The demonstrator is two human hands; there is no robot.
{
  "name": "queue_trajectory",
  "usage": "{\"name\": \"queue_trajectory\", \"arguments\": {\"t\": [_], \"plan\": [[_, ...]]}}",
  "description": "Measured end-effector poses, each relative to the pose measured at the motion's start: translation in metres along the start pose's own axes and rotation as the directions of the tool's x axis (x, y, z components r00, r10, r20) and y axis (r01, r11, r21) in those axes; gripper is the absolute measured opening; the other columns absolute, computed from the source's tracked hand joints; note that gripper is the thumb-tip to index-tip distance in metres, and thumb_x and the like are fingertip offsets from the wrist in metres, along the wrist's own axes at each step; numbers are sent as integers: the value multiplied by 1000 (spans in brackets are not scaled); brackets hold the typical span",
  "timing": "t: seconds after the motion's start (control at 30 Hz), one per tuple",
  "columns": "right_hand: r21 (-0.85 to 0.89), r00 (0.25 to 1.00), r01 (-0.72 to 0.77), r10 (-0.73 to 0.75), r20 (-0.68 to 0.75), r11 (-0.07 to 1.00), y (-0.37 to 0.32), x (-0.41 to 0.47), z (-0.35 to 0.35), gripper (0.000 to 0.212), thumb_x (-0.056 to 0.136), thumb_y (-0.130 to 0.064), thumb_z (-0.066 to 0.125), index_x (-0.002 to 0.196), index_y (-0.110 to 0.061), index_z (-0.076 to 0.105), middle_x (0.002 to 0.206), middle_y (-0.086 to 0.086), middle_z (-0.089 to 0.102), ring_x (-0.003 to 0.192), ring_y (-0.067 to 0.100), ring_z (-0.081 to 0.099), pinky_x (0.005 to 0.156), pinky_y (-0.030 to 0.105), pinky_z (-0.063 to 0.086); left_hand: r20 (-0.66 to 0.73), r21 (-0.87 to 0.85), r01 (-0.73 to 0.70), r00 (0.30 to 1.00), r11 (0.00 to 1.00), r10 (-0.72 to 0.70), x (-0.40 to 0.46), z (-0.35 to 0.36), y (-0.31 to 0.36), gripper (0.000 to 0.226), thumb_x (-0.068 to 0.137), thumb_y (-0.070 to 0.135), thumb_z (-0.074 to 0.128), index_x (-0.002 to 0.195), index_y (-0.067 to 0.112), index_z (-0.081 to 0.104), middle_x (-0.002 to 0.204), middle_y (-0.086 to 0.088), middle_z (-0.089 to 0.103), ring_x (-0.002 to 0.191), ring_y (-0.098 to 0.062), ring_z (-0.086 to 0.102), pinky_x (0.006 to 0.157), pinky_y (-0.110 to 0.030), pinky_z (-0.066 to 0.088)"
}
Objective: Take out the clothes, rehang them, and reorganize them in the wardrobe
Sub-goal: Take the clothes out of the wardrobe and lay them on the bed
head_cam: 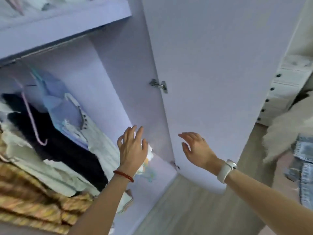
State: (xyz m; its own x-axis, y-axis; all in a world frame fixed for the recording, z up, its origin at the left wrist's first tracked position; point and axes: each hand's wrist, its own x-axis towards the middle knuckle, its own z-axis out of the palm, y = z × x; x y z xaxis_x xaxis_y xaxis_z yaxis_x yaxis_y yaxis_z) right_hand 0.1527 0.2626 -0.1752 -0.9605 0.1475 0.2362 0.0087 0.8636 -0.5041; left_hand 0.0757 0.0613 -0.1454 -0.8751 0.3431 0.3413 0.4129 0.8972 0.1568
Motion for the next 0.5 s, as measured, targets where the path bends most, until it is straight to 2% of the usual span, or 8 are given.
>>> {"name": "queue_trajectory", "arguments": {"t": [0.07,0.13,0.2,0.27,0.37,0.5], "plan": [[52,995,93,-95,43,994,-43,31,20,39,92,-17,44,131,-16,48,134,3,50,127,22,39,104,33,31,-38,38,112,993,993,-110,0,-20,-46,43,90,21,50,133,17,47,143,-6,40,134,-22,32,102,-41,22],[99,981,170,-178,82,980,-84,62,39,38,92,-15,44,129,-14,49,132,5,52,125,24,42,103,36,34,-118,41,197,975,980,-191,0,-41,-85,42,89,19,53,131,15,50,140,-9,43,131,-25,37,99,-44,26],[163,961,235,-254,107,958,-122,91,54,36,92,-12,44,127,-12,51,130,7,54,122,26,45,103,35,34,-249,46,229,945,972,-211,2,-62,-116,38,86,16,57,123,11,57,130,-13,52,121,-29,48,91,-47,34],[247,940,286,-321,114,926,-161,122,68,34,92,-8,44,124,-8,55,126,10,57,118,26,50,103,29,33,-384,95,256,901,962,-202,7,-81,-145,36,82,18,52,116,11,62,123,-12,57,114,-29,54,88,-43,34],[427,932,256,-338,127,867,-219,164,88,31,91,-2,43,117,-4,59,118,12,62,110,25,57,96,23,36,-458,145,339,856,929,-241,19,-105,-189,40,86,25,39,116,13,61,125,-10,57,119,-28,51,93,-44,29],[632,897,154,-376,233,760,-293,215,112,29,93,-1,39,115,-3,58,109,12,65,91,20,55,78,13,41,-398,179,470,838,864,-374,39,-115,-248,46,89,30,37,129,12,53,138,-10,48,133,-30,37,101,-53,26]]}}
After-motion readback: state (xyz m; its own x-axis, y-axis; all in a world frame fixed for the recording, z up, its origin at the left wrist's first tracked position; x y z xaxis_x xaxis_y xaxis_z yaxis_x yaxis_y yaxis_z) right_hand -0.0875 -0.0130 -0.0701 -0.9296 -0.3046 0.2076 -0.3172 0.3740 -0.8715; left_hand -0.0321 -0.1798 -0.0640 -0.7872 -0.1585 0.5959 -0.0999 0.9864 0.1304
